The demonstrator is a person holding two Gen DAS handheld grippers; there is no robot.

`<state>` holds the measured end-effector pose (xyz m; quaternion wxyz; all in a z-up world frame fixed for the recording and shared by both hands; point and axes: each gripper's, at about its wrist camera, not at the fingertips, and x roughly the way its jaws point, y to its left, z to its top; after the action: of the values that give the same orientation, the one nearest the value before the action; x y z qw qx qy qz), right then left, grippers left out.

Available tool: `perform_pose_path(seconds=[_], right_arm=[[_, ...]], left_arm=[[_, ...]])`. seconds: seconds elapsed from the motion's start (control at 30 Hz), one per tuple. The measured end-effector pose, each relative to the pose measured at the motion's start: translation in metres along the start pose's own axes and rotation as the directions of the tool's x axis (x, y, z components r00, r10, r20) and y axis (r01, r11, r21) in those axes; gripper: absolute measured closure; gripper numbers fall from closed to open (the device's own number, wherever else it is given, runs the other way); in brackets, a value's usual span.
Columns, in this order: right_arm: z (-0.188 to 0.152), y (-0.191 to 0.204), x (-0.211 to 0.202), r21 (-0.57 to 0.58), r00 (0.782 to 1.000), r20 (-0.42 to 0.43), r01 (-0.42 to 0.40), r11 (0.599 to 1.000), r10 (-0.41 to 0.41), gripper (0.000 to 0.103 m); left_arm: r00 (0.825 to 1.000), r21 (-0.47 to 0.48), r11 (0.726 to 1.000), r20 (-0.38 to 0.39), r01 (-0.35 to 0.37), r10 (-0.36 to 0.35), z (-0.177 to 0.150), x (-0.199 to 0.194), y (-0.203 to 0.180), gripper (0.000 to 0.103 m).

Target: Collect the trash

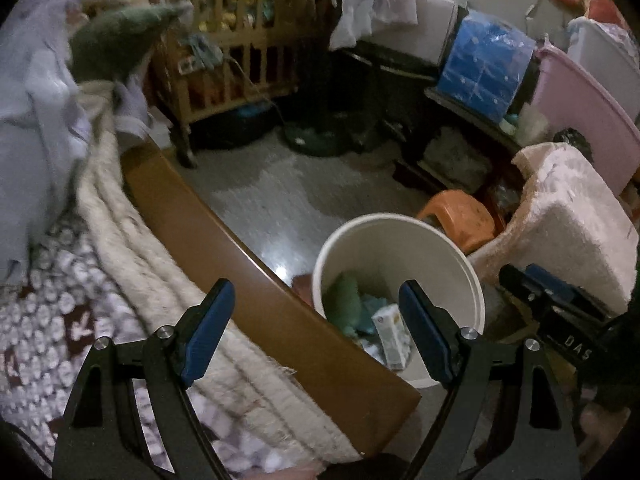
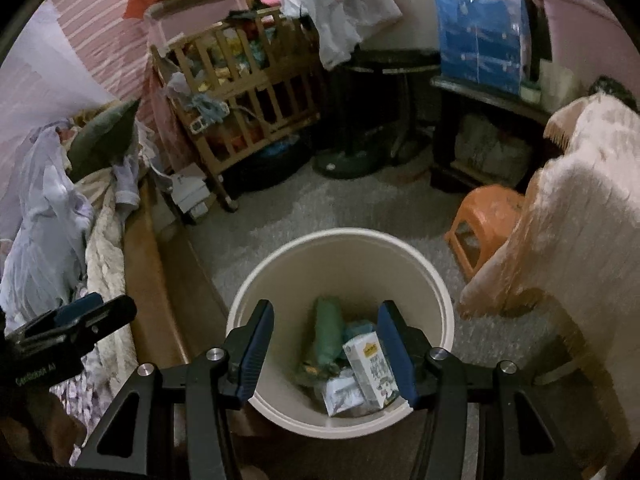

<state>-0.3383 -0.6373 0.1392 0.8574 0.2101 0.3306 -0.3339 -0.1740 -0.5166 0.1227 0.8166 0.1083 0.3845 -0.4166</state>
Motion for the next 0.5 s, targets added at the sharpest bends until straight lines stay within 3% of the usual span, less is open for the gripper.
perform_pose_path(seconds=[0.2,0.5], right_arm=[[0.006,0.023,-0.029,-0.062,0.995,0.096,0.038,0.997,-0.032,0.05],[0.009,0.049,-0.061,-0.122,0.983,0.183,0.054,0.991,-0.031,0.041]], left_arm=[[0.996,-0.026,0.999,0.081,-0.023,0.025,-0.005,-0.029,0.007,0.019],[0.989,-0.005,0.999,0.143,-0.047,0.047,-0.008,-0.051,0.002,0.019]])
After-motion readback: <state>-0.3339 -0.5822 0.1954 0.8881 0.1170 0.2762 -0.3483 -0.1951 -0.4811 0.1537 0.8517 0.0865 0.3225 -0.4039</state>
